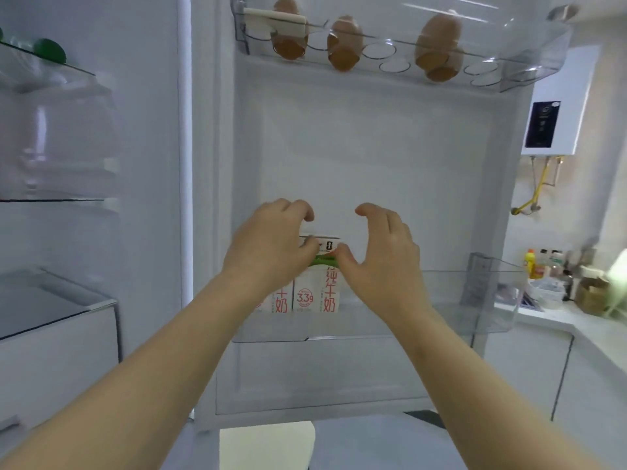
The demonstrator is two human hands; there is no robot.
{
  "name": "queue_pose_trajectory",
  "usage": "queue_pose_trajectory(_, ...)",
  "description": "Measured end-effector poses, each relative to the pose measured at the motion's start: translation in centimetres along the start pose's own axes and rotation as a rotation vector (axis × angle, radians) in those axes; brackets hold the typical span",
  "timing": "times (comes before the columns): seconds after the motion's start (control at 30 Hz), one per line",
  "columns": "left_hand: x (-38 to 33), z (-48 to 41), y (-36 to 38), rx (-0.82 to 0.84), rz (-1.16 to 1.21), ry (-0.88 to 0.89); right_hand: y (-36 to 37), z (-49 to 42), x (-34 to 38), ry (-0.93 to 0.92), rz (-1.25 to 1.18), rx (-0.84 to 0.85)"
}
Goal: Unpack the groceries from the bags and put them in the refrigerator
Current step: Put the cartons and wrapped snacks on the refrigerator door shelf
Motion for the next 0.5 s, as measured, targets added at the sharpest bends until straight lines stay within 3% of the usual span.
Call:
queue_pose_trajectory(0.23, -5.5, 2.6, 0.6, -0.211, 0.156, 0.356, -5.1, 5.9, -1.1, 0.158, 0.185, -0.189)
queue_pose_trajectory(0.37, -10.3, 4.6, 1.8, -0.161, 0.295, 0.495, -9.1, 10.4, -2.4, 0.316, 0.332, -0.219)
queue_pose_trajectory(0.5, -16.6, 7.8, 3.4, 0.013, 0.445, 0.580, -13.9, 16.2, -3.5, 0.531, 0.499, -0.228)
Point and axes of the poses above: each hand's wrist, its own z-axis away from the middle knuckle, its own y-axis out of the palm, x = y × z, the point moved 3 cm from there along -z, towards the middle knuckle, and after that the axes turned 12 degrees about -z, right-handed, at the moved point
